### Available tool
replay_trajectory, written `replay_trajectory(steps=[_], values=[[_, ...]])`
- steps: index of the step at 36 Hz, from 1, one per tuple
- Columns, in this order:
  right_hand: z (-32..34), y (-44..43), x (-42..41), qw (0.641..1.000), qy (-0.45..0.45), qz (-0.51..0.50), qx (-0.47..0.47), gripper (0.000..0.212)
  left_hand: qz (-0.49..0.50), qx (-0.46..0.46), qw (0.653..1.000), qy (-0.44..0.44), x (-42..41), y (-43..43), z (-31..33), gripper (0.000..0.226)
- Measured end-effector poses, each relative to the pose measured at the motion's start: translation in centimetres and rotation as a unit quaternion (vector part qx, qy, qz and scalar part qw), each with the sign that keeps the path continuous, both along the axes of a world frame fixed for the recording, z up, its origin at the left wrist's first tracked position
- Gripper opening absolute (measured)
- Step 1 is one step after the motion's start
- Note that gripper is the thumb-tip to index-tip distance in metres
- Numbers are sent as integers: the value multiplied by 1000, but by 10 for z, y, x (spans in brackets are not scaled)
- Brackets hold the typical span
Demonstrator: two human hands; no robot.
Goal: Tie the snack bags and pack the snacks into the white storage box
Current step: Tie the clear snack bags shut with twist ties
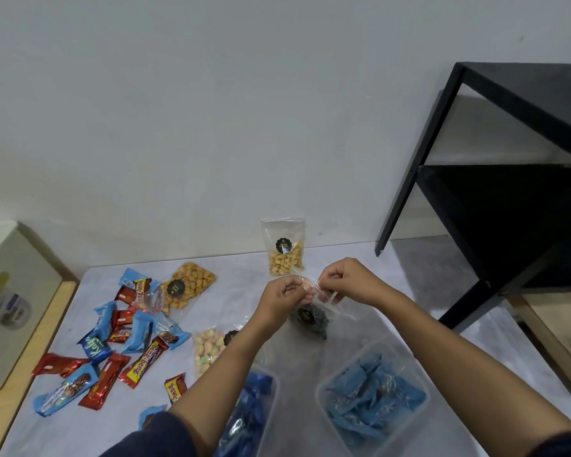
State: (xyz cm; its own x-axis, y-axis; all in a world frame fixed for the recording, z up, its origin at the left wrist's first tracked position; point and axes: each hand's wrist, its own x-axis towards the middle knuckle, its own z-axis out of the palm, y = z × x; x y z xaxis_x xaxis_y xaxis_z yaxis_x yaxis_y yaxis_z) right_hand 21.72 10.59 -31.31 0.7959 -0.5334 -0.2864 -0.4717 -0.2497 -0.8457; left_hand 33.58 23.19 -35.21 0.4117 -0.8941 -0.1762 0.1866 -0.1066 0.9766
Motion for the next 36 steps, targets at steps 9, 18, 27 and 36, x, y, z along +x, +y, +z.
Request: replay_trajectory(steps=[9,18,27,36], values=[[4,1,1,1000,6,5,-10,15,-17,-10,1000,2,-2,0,-3,10],[13,-1,11,999,21,12,-43,13,-32,-27,999,1,-8,1,3,17],[22,-5,16,998,52,45,-9,12,-22,-34,999,-9,-1,2,2,12],[23,-7,6,993,99,66,23,12,1,-25,999,-31,2,0,0,12]])
